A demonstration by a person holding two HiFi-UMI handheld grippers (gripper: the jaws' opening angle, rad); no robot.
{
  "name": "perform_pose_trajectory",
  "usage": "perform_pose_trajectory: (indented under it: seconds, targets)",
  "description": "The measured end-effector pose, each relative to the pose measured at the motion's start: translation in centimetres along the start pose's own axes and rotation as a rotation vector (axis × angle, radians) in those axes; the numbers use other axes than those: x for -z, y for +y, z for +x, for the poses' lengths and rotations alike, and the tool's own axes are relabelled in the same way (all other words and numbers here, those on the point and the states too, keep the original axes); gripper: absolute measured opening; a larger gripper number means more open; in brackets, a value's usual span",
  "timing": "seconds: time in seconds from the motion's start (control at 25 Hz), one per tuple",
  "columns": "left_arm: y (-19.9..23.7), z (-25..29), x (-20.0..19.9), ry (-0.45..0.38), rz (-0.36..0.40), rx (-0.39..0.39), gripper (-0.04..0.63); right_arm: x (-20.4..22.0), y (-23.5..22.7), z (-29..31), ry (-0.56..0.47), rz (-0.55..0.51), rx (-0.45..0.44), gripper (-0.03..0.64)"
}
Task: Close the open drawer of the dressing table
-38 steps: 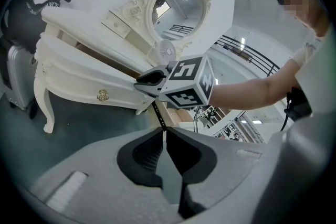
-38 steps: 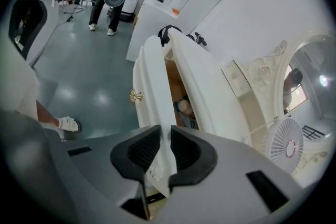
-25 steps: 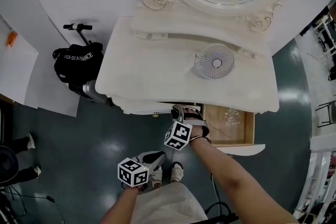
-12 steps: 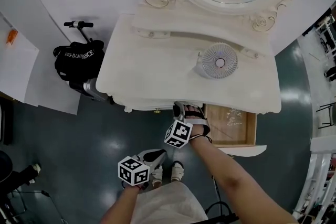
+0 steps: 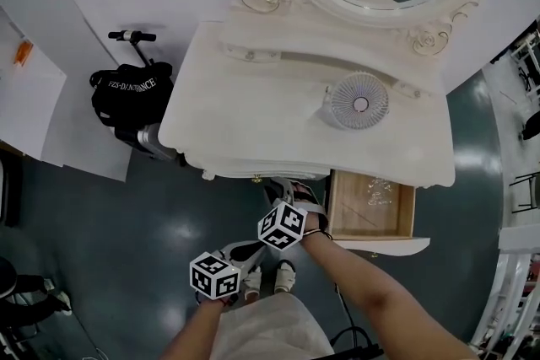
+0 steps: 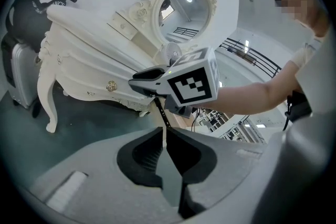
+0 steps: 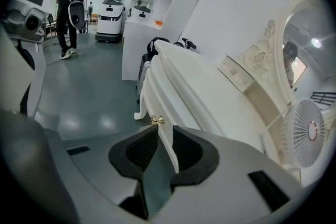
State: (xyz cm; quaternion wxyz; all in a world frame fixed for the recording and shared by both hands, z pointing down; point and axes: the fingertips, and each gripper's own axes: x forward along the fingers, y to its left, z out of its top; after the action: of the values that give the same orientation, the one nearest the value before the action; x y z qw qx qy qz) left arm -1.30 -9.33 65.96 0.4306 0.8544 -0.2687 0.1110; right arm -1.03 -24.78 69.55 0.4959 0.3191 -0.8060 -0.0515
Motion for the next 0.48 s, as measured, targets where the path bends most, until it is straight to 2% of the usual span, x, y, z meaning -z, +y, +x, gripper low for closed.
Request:
perform_pose_trajectory:
  seconds: [0.2,0.48]
  targets:
    - [0.2,-0.2,-0.2,-0.008,-0.002,-0.003,0.018,-0.3,1.3,1.8,0.024,-0.006,-0.045,0.095]
    - [0.8,-0.6,0.2,-0.011,-0.017,-0.015,0.018,-0.2,1.6,3.7,0.066,-0.056,-0.051,0.079]
